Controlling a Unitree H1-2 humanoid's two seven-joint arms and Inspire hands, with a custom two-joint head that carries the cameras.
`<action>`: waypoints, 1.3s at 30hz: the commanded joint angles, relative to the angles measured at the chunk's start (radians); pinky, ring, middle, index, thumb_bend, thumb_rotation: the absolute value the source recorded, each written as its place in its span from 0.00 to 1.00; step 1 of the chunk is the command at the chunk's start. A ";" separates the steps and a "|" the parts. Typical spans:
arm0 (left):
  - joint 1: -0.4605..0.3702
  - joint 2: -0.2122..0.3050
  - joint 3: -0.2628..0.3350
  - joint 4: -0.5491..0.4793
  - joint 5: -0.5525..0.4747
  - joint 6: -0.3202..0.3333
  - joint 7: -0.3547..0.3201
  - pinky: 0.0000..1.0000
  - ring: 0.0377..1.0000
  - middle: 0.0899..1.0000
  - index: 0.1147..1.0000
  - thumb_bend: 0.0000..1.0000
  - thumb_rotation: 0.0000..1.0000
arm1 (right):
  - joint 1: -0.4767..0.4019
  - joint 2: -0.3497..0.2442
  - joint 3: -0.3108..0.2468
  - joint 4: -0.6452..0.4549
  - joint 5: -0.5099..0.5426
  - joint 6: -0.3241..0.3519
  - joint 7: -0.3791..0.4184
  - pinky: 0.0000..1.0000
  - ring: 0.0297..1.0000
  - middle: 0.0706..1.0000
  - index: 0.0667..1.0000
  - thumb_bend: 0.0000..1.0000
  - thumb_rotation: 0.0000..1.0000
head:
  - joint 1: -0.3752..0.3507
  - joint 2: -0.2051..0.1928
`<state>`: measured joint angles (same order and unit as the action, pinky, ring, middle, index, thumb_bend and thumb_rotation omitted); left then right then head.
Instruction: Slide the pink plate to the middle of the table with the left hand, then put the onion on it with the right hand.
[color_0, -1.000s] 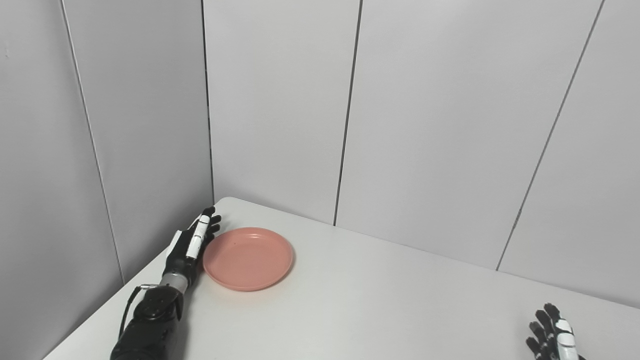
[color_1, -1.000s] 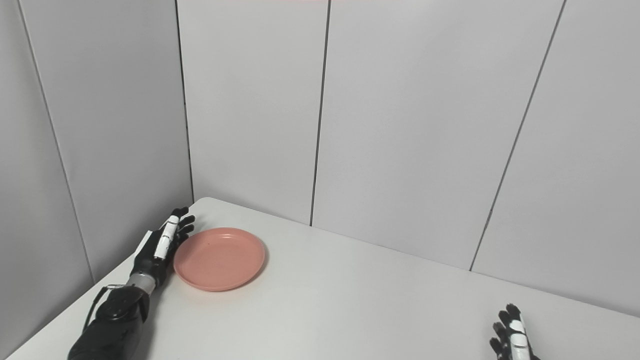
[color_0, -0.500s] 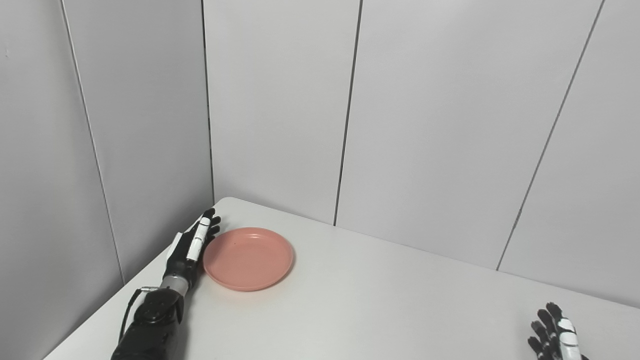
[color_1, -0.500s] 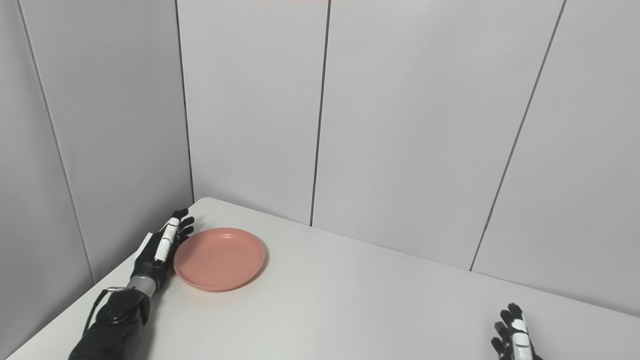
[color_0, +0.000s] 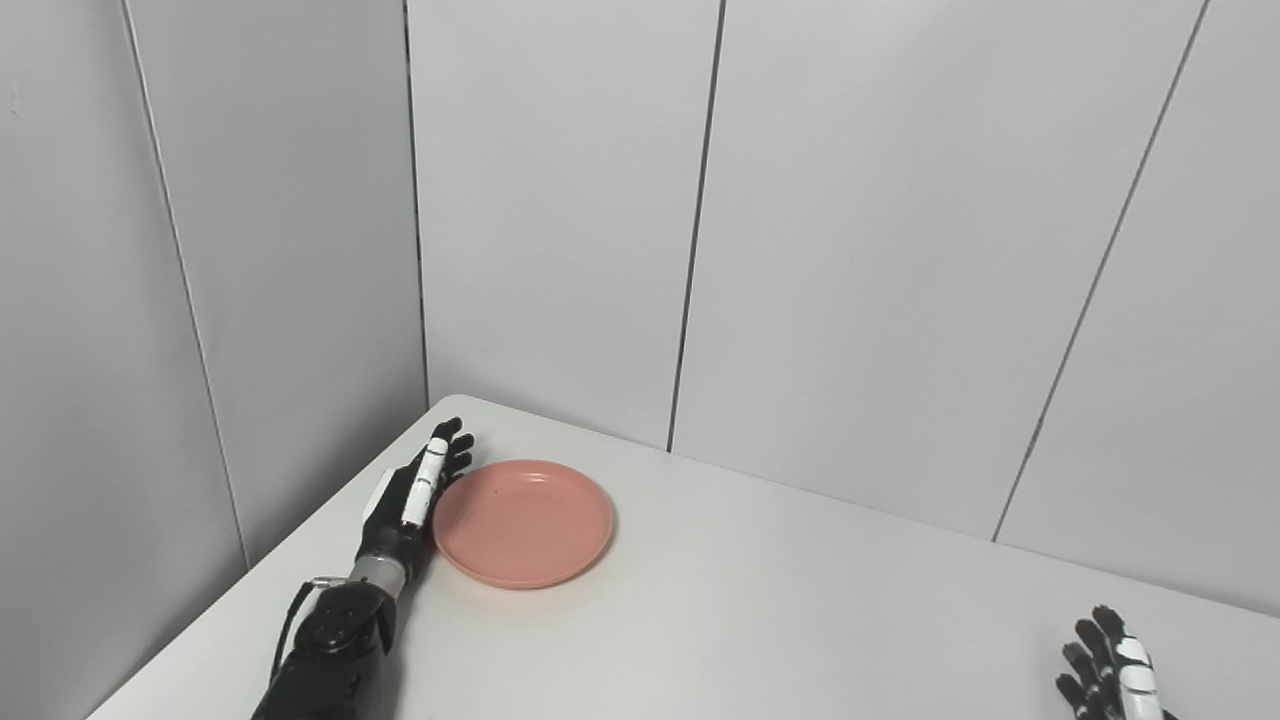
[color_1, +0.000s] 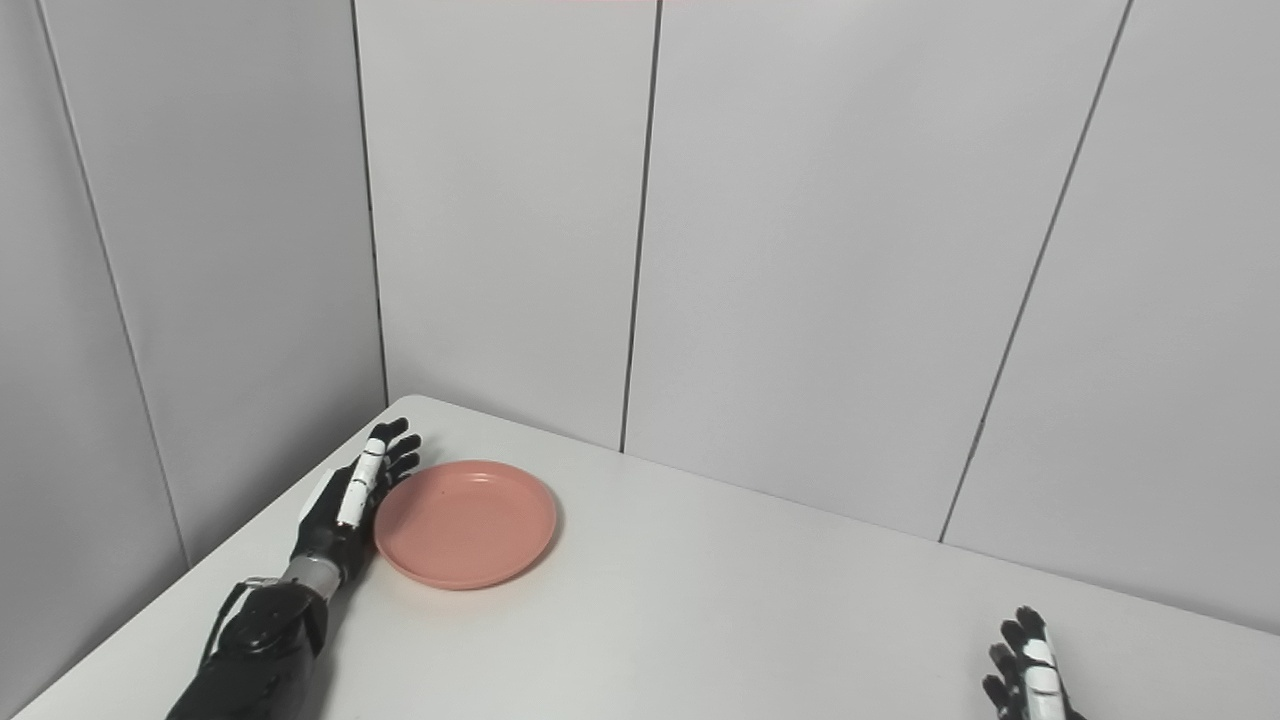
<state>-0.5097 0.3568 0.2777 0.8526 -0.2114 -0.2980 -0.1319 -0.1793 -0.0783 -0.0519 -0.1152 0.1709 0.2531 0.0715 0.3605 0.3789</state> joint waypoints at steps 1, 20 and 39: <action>-0.036 0.003 -0.006 -0.034 -0.012 -0.001 -0.007 0.94 0.93 0.91 0.91 0.59 1.00 | -0.033 -0.002 -0.005 -0.019 0.003 -0.023 0.004 1.00 1.00 1.00 1.00 0.31 1.00 | -0.001 0.002; -0.063 -0.038 -0.025 -0.006 -0.023 -0.008 -0.035 0.93 0.91 0.90 0.89 0.57 1.00 | -0.042 0.001 -0.004 0.020 0.001 -0.059 0.009 1.00 1.00 1.00 1.00 0.36 1.00 | -0.051 0.012; -0.068 -0.084 -0.072 0.001 -0.013 -0.010 -0.067 0.90 0.90 0.89 0.88 0.60 1.00 | -0.057 0.003 -0.001 0.114 -0.006 -0.138 0.020 1.00 1.00 1.00 1.00 0.45 1.00 | -0.111 0.031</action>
<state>-0.5485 0.2855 0.2135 0.8623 -0.2115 -0.2907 -0.1795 -0.1915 -0.0737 -0.0516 0.0182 0.1692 0.1717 0.0858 0.2531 0.4065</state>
